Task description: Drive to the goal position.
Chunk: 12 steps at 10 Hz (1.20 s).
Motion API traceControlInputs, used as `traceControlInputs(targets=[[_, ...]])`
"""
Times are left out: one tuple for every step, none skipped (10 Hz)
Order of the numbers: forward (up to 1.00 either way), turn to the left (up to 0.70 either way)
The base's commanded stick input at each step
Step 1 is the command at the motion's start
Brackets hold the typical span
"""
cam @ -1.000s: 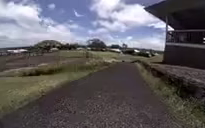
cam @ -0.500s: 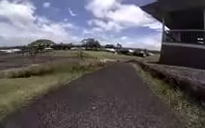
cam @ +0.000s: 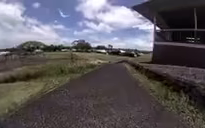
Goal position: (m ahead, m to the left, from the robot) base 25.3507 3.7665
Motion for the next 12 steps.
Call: traceControlInputs(targets=[[0.70,0.00],[0.70,0.00],[0.70,0.00],[0.70,0.00],[0.70,-0.02],[0.70,-0.04],[0.70,-0.17],[0.70,-0.24],[0.70,-0.22],[0.70,-0.05],[0.70,-0.01],[0.70,0.00]])
